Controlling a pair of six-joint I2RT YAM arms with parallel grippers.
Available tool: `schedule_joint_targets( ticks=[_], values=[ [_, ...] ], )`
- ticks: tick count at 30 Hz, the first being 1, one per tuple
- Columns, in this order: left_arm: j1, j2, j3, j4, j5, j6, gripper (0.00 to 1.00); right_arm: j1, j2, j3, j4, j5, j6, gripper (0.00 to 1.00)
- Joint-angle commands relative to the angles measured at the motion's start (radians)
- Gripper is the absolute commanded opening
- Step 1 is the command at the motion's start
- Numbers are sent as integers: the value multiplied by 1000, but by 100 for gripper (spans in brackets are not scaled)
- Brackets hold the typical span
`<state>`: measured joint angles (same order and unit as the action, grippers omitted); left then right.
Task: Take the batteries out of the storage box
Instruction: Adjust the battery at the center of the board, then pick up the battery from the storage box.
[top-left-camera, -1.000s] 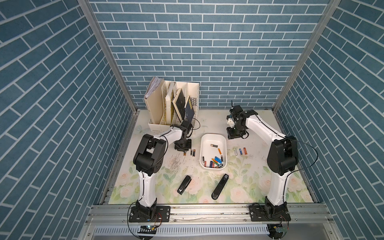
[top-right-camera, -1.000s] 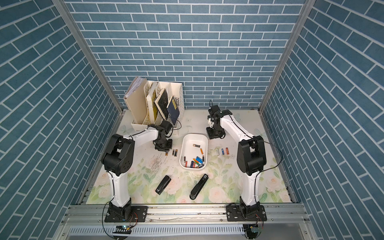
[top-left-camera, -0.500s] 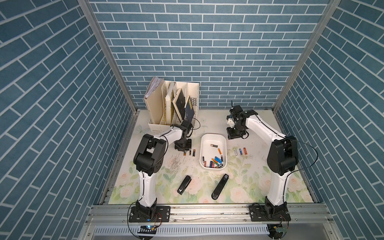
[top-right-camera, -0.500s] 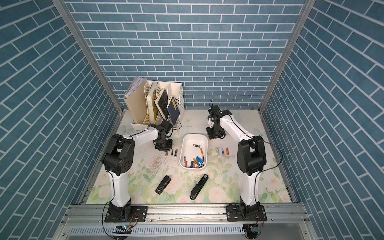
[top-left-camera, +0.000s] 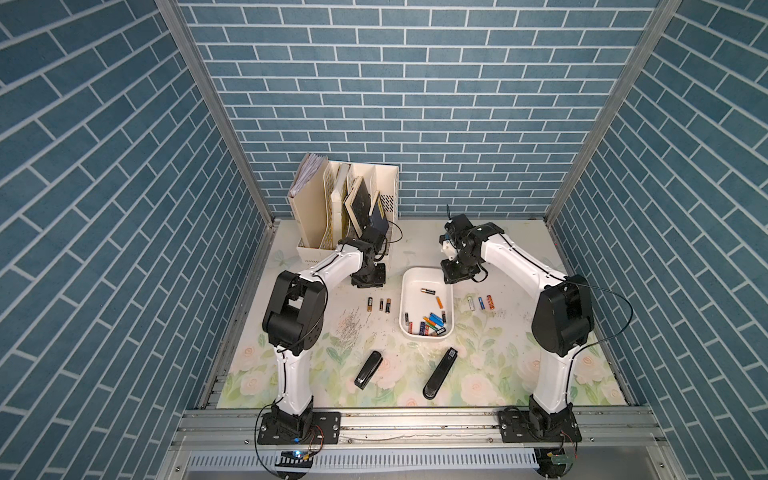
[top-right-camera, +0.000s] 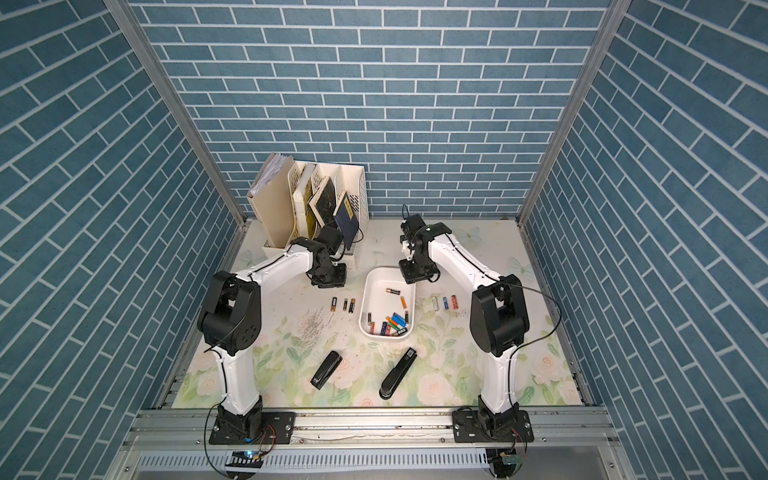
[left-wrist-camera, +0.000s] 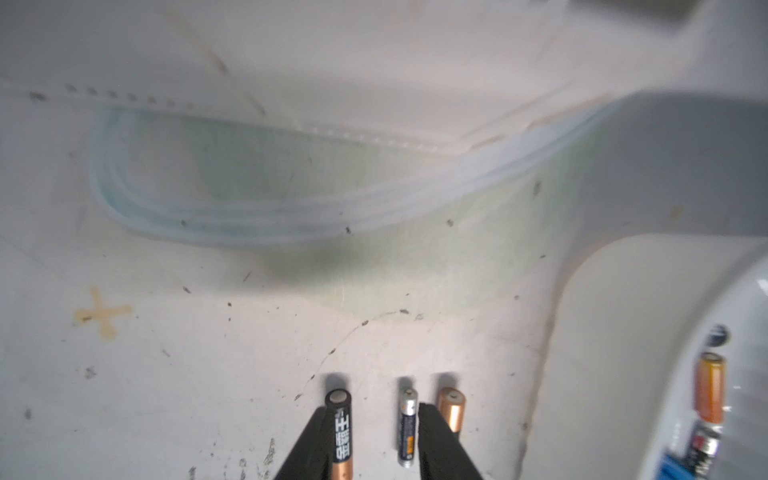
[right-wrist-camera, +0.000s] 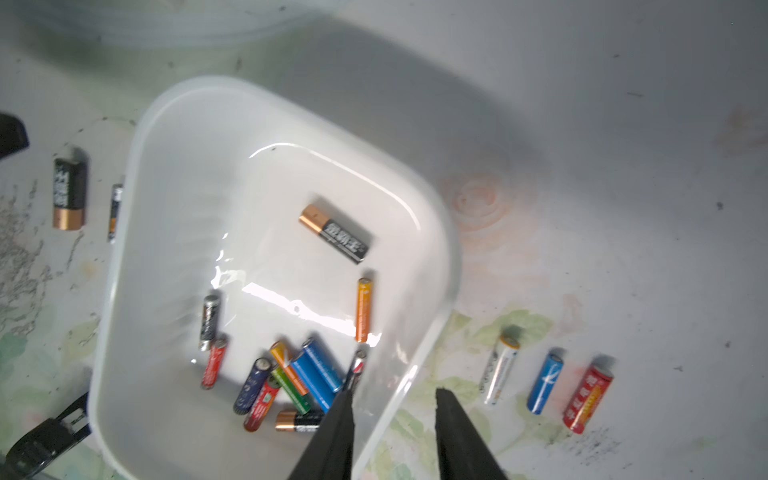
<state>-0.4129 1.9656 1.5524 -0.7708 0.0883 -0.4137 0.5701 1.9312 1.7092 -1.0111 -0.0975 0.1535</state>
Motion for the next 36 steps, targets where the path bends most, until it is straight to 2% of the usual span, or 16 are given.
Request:
schedule_joint_targets(
  ticks=[1, 8, 13, 24, 36],
  values=[
    [-3, -31, 18, -53, -6, 0, 40, 46, -58, -58, -14, -14, 33, 36],
    [-3, -70, -60, -36, 0, -8, 40, 127, -68, -208, 44, -15, 35, 36],
    [-4, -94, -107, -31, -1, -10, 40, 163, -45, -253, 82, -18, 35, 34],
    [-3, -123, -162, -13, 2, -26, 40, 192, 57, -245, 118, 3, 27, 22],
    [-3, -145, -207, -3, -2, -27, 40, 192, 110, -224, 108, 79, 20, 22]
  ],
)
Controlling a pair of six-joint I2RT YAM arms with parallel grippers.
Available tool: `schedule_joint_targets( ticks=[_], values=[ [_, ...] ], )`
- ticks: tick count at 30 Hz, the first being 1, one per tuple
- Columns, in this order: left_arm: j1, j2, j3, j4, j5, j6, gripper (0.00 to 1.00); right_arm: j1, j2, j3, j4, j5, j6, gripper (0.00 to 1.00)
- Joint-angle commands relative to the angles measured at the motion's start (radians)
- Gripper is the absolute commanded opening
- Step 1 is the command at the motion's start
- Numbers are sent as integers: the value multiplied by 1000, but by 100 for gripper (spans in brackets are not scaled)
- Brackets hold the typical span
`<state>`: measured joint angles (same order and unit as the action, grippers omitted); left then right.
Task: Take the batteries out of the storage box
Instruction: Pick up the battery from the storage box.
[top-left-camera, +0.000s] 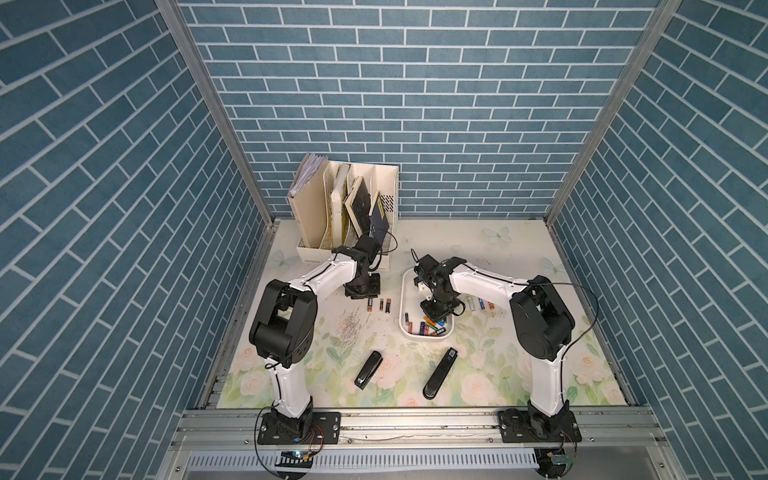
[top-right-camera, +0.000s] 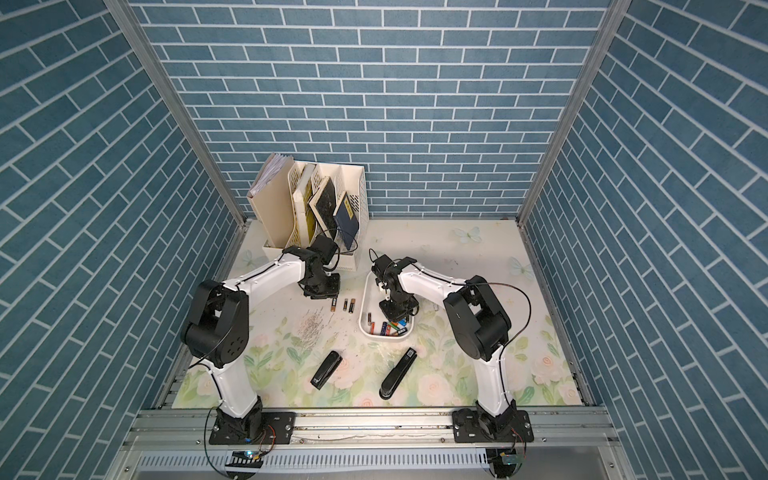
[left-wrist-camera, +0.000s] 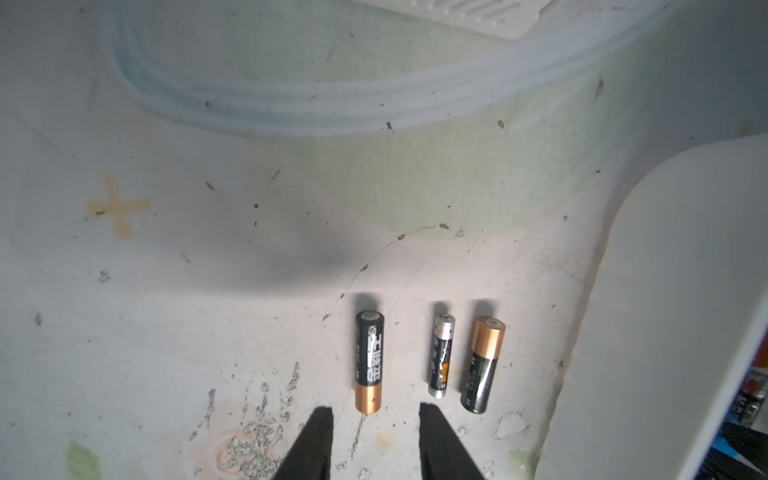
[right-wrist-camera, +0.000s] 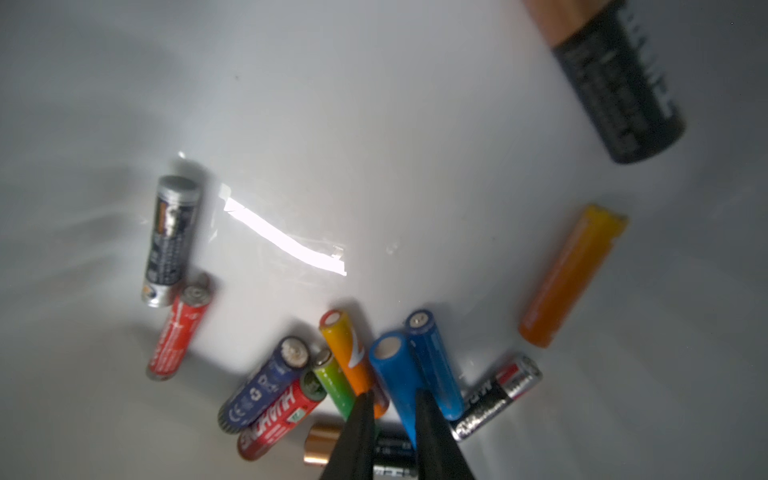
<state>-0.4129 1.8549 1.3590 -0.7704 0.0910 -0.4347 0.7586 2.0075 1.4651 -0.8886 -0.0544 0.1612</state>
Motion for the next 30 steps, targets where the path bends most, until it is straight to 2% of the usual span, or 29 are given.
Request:
schedule_joint_targets(
  ticks=[1, 13, 20, 27, 30],
  values=[
    [-3, -36, -16, -4, -6, -5, 40, 4, 38, 23, -16, 39, 11, 22],
    [-3, -56, -29, -8, -11, -6, 40, 4, 81, 40, -13, 22, 4, 21],
    [-3, -73, -47, 2, -6, -25, 40, 3, 77, 69, -16, 3, -2, 13],
    [-6, -130, -100, 74, -3, -100, 40, 3, 76, 109, -38, -60, -20, 12],
    [-19, -151, -130, 122, 5, -134, 40, 2, 88, 150, -77, -52, -40, 12]
  ],
)
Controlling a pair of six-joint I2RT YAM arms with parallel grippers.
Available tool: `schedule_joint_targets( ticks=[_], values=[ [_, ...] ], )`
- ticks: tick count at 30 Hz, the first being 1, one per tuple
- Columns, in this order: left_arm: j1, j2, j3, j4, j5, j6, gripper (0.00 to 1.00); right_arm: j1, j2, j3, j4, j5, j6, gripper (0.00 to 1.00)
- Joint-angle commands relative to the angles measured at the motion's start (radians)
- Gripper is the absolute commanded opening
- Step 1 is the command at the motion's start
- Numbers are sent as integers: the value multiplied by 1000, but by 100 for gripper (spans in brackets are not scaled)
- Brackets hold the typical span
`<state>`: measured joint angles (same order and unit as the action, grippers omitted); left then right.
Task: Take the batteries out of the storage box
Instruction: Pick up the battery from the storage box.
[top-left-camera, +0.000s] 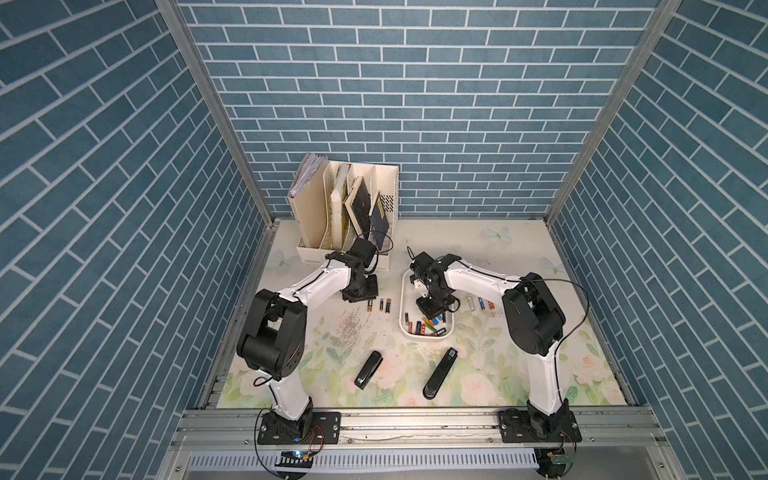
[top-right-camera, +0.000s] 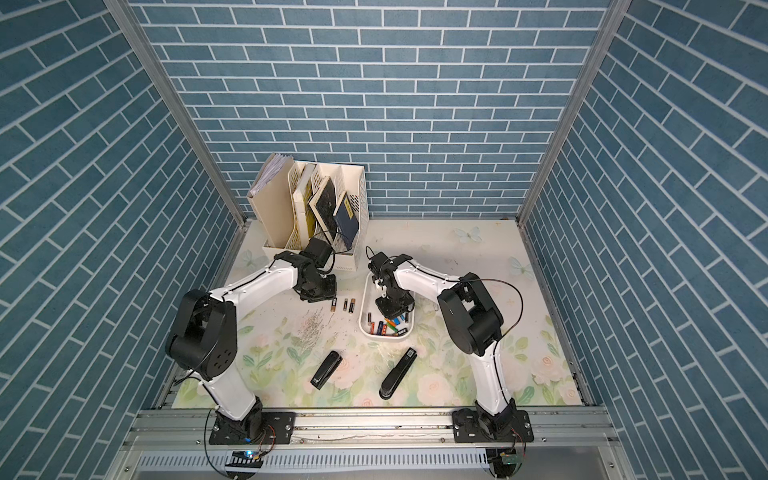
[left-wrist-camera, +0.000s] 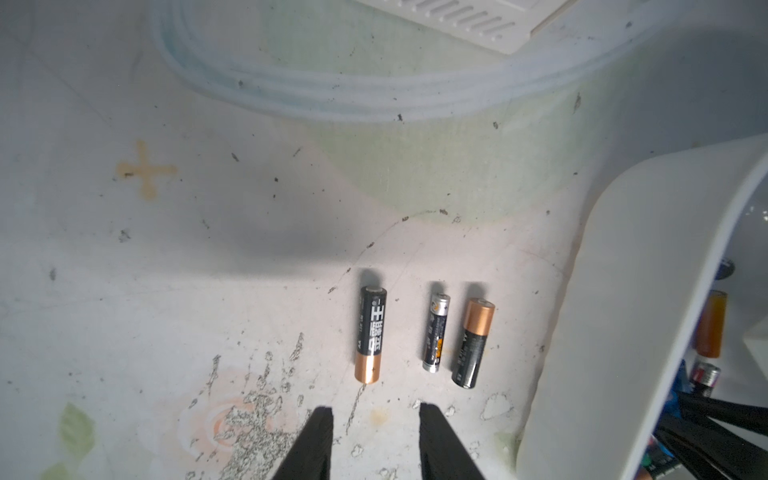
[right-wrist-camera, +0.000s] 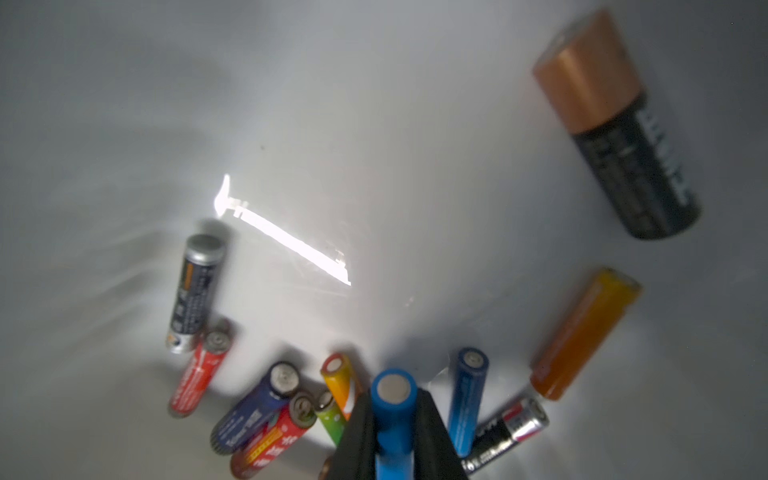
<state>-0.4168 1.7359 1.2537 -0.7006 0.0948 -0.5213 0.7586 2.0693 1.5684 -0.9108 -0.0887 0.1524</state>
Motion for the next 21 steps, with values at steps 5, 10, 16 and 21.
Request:
schedule_joint_targets(
  ticks=[5, 10, 16, 21],
  values=[
    [-35, -39, -42, 81, 6, -61, 40, 0, 31, 90, -88, 0, -39, 12],
    [-54, -68, -49, 76, 2, -62, 40, 1, 12, 101, -86, -6, -29, 12],
    [-60, -110, -78, 67, 2, -68, 41, 1, -12, 87, -64, -2, -19, 12],
    [-61, -124, -84, 61, 5, -59, 41, -8, -6, 105, -67, -3, -16, 11]
  ],
)
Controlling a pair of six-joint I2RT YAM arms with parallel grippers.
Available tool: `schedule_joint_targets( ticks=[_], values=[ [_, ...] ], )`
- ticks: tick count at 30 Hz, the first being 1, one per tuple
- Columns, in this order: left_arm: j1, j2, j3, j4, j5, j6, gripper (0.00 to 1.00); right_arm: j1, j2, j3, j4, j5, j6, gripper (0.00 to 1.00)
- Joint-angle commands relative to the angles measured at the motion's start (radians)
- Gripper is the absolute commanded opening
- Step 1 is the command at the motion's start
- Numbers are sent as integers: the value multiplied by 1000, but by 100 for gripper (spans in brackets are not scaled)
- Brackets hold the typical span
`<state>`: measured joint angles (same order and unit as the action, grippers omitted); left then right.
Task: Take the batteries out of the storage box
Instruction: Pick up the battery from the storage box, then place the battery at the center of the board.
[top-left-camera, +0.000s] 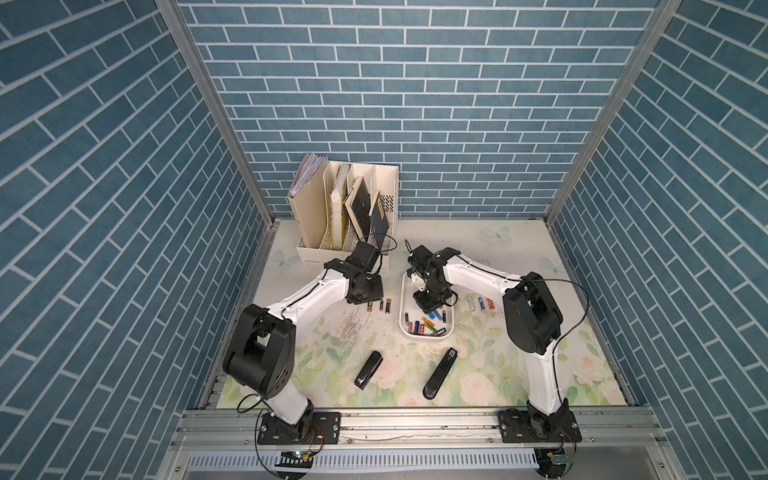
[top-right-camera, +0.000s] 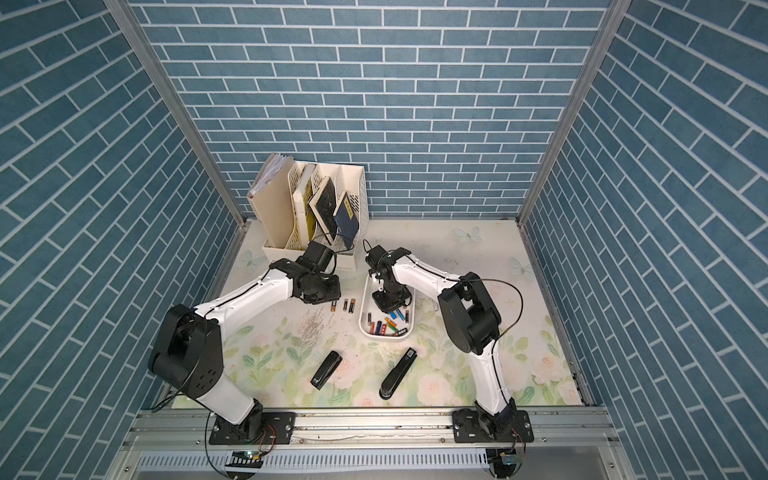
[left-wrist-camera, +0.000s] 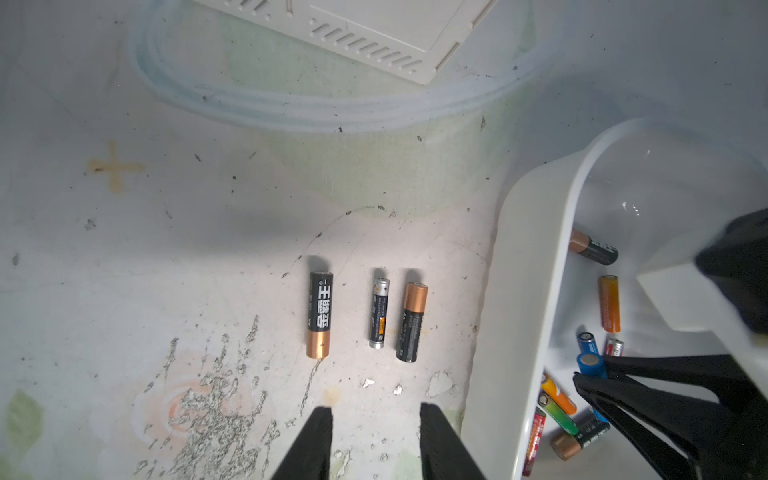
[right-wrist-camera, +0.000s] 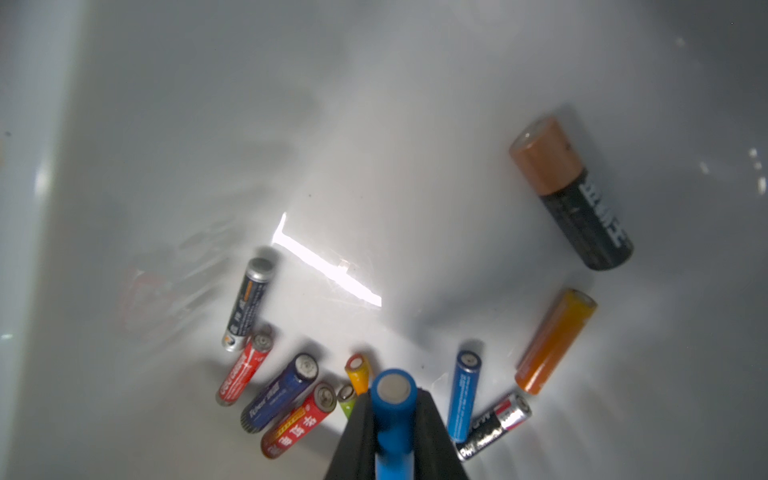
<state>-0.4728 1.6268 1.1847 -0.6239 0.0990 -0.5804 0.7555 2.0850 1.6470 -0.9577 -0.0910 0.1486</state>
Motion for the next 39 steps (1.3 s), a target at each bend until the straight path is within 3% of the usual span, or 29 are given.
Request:
schedule_joint_targets(
  ticks=[1, 22, 30, 39],
  values=[
    [-5, -16, -15, -14, 6, 4, 41, -7, -23, 32, -21, 3, -8, 11],
    [-6, 20, 37, -65, 20, 31, 41, -111, -71, 109, -22, -33, 3, 11],
    [-5, 65, 97, -92, 25, 58, 41, -235, -128, 194, -99, -31, -6, 11],
    [-5, 103, 133, -104, 44, 86, 41, -454, -240, 28, -87, 10, -55, 11]
  ],
)
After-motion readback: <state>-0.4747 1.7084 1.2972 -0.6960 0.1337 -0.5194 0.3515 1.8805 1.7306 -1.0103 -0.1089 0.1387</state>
